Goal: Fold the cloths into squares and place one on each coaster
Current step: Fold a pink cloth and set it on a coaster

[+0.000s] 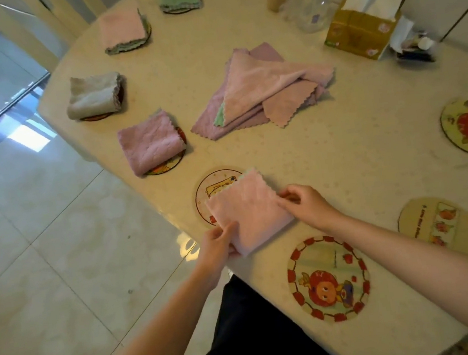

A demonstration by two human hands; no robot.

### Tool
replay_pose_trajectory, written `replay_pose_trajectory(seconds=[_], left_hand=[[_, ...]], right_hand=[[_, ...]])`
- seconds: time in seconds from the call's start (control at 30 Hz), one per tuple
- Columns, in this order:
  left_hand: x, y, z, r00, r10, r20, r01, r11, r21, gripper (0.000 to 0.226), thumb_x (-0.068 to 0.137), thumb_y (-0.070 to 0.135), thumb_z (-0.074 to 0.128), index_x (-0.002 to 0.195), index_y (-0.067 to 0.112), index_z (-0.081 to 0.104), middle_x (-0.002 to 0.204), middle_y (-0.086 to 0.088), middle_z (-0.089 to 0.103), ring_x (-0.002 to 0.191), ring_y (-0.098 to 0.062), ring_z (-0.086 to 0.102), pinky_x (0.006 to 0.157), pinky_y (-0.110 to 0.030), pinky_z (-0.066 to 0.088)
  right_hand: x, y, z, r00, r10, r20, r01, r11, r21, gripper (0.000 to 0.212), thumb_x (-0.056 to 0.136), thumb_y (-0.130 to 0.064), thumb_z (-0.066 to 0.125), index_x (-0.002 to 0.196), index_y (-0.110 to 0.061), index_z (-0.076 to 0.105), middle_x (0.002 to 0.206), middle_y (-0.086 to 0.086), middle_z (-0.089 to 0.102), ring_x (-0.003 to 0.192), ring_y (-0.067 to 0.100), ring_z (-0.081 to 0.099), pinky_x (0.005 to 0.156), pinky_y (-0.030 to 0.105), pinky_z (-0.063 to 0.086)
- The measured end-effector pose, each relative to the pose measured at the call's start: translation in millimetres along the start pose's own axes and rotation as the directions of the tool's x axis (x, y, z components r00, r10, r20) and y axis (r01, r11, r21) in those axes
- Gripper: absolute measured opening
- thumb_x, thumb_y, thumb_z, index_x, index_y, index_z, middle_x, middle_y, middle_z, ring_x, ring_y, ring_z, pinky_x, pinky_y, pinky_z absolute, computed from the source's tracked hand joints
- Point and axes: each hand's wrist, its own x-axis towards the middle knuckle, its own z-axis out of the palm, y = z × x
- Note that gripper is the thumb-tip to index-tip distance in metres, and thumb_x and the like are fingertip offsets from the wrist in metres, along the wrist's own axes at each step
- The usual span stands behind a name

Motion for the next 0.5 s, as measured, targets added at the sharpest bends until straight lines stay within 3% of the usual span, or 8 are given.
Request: replay_pose_trajectory(seconds=[0.13, 0.23, 0.37, 0.5], left_hand=[[6.0, 4.6, 0.7, 0.998, -0.058, -0.031, 0.057, 0.998, -0.019, 0.020, 0.094, 0.028, 0.058, 0.107, 0.014, 0.064, 0.098, -0.008, 0.072, 0.086, -0.025, 0.071, 0.061, -0.030, 0.057], [8.3, 8.3, -0.4, 0.998, -0.061, 0.033, 0.060, 0.998, 0.019, 0.022, 0.091, 0.031, 0.061, 0.111, 0.020, 0.060, 0.103, -0.005, 0.071, 0.091, -0.023, 0.070, 0.066, -0.033, 0.058], [7.1, 9.3, -1.9, 0.994, -0.048, 0.095, 0.040, 0.996, 0.085, 0.026, 0.095, 0.032, 0.055, 0.116, 0.017, 0.059, 0.105, -0.005, 0.070, 0.095, -0.023, 0.068, 0.075, -0.034, 0.059], [2.9, 6.9, 2.4, 0.993, -0.089, 0.074, 0.085, 0.995, 0.056, 0.028, 0.098, 0.032, 0.049, 0.112, 0.010, 0.060, 0.104, -0.005, 0.068, 0.093, -0.018, 0.067, 0.068, -0.024, 0.059]], right_hand=[[29.2, -2.9, 10.0, 0.984, 0.177, 0.014, -0.176, 0.984, -0.037, 0.029, 0.083, -0.048, 0.062, 0.091, -0.019, 0.063, 0.089, -0.001, 0.068, 0.083, 0.016, 0.065, 0.073, 0.032, 0.053], [34.2, -10.9, 15.5, 0.989, 0.143, -0.040, -0.147, 0.978, -0.145, 0.027, 0.085, -0.046, 0.060, 0.086, -0.019, 0.060, 0.079, -0.005, 0.063, 0.073, 0.012, 0.058, 0.063, 0.029, 0.046], [22.7, -13.4, 22.4, 0.995, 0.081, -0.061, -0.093, 0.972, -0.218, 0.030, 0.092, -0.035, 0.053, 0.067, -0.021, 0.043, 0.061, -0.006, 0.047, 0.058, 0.013, 0.044, 0.052, 0.029, 0.031], [9.9, -5.1, 17.2, 0.995, 0.081, -0.058, -0.097, 0.920, -0.381, 0.028, 0.097, -0.043, 0.038, 0.085, -0.019, 0.046, 0.072, -0.003, 0.054, 0.064, 0.016, 0.051, 0.052, 0.031, 0.035]])
